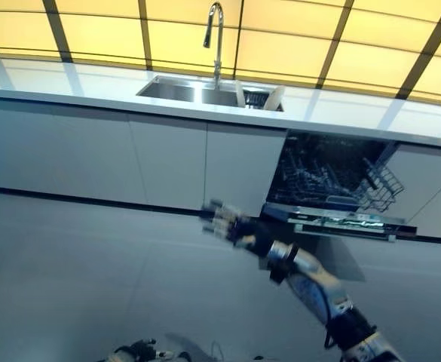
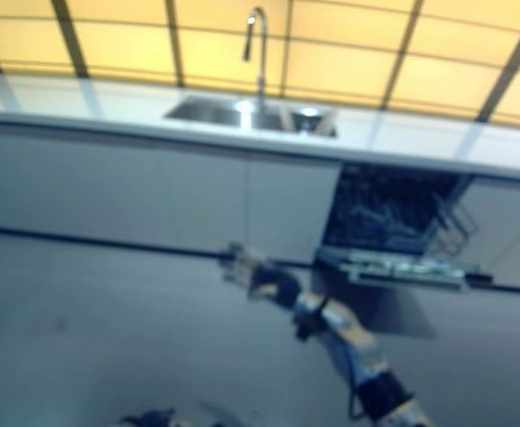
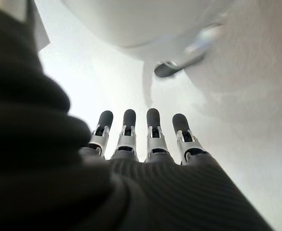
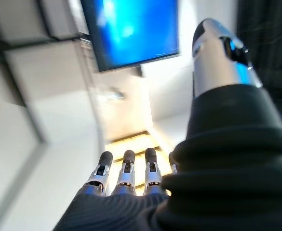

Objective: Take plates into dishwasher

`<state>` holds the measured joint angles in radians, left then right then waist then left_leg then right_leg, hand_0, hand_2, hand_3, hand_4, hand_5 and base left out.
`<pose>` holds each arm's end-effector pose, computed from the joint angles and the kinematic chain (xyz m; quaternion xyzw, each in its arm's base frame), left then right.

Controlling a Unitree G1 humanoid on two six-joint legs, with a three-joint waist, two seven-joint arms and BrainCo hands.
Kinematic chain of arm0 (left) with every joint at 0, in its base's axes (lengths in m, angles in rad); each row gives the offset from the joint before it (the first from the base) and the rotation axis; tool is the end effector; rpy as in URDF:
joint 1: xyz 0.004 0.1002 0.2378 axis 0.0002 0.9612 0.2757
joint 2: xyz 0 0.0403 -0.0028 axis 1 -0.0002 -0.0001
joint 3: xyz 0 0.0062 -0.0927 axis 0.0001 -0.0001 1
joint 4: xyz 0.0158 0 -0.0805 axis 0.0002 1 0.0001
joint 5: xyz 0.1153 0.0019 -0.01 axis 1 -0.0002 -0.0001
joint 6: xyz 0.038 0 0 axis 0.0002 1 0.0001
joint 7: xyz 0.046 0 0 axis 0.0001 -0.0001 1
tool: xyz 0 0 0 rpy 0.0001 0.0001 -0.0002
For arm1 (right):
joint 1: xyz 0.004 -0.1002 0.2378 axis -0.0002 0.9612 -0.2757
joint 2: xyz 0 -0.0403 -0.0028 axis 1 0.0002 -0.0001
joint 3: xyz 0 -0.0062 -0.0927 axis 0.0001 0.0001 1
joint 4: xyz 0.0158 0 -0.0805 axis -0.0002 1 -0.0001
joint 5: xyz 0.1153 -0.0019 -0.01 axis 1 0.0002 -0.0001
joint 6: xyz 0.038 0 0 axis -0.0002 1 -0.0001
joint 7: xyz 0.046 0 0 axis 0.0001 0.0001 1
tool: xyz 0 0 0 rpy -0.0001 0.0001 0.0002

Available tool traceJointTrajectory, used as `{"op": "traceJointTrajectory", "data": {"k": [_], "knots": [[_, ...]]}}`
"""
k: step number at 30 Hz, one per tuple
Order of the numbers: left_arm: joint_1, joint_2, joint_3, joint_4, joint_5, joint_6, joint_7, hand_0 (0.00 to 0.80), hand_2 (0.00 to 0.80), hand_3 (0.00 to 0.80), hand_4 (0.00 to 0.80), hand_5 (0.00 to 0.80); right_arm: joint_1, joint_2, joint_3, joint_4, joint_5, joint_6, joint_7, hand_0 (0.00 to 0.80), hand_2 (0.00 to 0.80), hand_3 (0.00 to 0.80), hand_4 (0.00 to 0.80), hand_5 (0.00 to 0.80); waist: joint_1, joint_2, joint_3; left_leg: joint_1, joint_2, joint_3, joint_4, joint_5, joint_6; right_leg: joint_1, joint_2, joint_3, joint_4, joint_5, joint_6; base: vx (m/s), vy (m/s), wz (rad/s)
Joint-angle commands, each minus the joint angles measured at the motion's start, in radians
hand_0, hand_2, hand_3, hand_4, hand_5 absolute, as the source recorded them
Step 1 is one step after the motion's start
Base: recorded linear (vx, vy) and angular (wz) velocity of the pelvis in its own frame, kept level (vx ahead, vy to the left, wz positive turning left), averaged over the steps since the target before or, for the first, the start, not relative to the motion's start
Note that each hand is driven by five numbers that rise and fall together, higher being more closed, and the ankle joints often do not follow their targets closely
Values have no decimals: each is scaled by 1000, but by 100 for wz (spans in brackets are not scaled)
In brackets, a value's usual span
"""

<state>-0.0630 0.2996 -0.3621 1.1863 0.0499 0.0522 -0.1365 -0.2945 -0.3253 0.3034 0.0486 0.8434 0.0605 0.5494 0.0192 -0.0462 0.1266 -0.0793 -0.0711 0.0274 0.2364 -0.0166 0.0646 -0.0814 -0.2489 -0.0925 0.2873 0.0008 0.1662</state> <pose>0.1022 0.2270 -0.1120 0.2115 0.5745 -0.1262 0.7806 0.2608 -0.1289 0.0977 0.2145 -0.0537 0.4444 0.8681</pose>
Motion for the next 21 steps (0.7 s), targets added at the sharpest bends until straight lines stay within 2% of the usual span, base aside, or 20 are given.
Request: {"op": "traceJointTrajectory", "data": {"k": [1,4,5,6,8,10,12,14,15,17,18,19,20,21], "knots": [[15,41,-23,2,34,24,-10,0,0,0,0,0,-197,-31,-98,-87,138,-60,-113,0,0,0,0,0,23,26,27,213,-17,-44,-269,-36,4,-79,35,-18,168,218,-22,194,9,15],[19,47,-5,28,45,11,-12,0,0,0,0,0,-262,-55,-123,-72,135,-92,-186,0,0,0,0,0,17,11,30,237,-31,-56,-269,-58,-1,-83,79,-40,19,197,-23,242,-60,11],[25,43,5,63,52,-8,-5,0,0,0,0,0,-294,-78,-144,-57,118,-119,-224,0,0,0,0,0,10,0,25,253,-48,-73,-269,-70,-5,-95,118,-49,-102,175,-23,325,-81,-11],[27,40,8,75,55,-12,-3,0,0,0,0,0,-303,-84,-148,-54,107,-127,-233,0,0,0,0,0,7,2,27,263,-48,-81,-271,-75,-6,-91,132,-55,-136,173,-23,451,-100,-19],[36,30,14,120,74,-34,7,0,0,0,0,0,-365,-130,-162,-33,73,-162,-303,0,0,0,0,0,-14,3,25,309,-66,-119,-277,-88,-5,-149,189,-59,-271,206,-15,516,-104,-17],[37,34,13,130,71,-38,2,0,0,0,0,0,-388,-164,-175,-34,70,-181,-333,0,0,0,0,0,-33,8,29,339,-75,-153,-266,-103,4,-192,211,-42,-302,228,-17,514,-105,7],[38,37,19,134,67,-47,-7,0,0,0,0,0,-404,-193,-185,-44,41,-210,-369,0,0,0,0,0,-45,9,29,362,-82,-177,-243,-134,12,-214,210,-33,-304,249,-20,499,-113,41],[47,36,26,136,72,-60,-18,0,0,0,0,0,-420,-219,-214,-52,6,-234,-405,0,0,0,0,0,-61,9,21,395,-86,-183,-201,-194,16,-230,191,-32,-268,279,-26,650,-185,55],[54,30,33,142,73,-65,-7,0,0,0,0,0,-427,-222,-238,-56,-13,-241,-410,0,0,0,0,0,-68,11,8,417,-84,-180,-180,-232,13,-213,179,-41,-266,268,-29,704,-233,64],[72,21,55,154,62,-72,-1,0,0,0,0,0,-439,-225,-248,-84,-36,-220,-441,0,0,0,0,0,-74,23,-25,464,-60,-140,-139,-247,-29,-173,168,-70,-230,236,-41,650,-228,54],[82,16,62,160,58,-82,-10,0,0,0,0,0,-439,-225,-246,-109,-42,-202,-459,0,0,0,0,0,-80,38,-47,487,-38,-114,-102,-202,-64,-151,166,-95,-222,220,-52,507,-187,17],[86,13,65,160,60,-88,-15,0,0,0,0,0,-438,-224,-241,-121,-47,-193,-467,0,0,0,0,0,-83,46,-59,488,-23,-99,-75,-146,-87,-134,169,-100,-224,210,-61,512,-213,-13],[92,5,64,158,61,-104,-19,0,0,0,0,0,-435,-221,-231,-138,-62,-184,-482,0,0,0,0,0,-85,64,-73,480,5,-81,-14,-48,-122,-96,187,-103,-233,190,-81,401,-208,-8],[93,-1,57,155,50,-114,-15,0,0,0,0,0,-431,-215,-224,-147,-72,-187,-486,0,0,0,0,0,-87,57,-79,443,5,-69,58,47,-144,-62,184,-93,-251,183,-96,485,-262,6]]}}
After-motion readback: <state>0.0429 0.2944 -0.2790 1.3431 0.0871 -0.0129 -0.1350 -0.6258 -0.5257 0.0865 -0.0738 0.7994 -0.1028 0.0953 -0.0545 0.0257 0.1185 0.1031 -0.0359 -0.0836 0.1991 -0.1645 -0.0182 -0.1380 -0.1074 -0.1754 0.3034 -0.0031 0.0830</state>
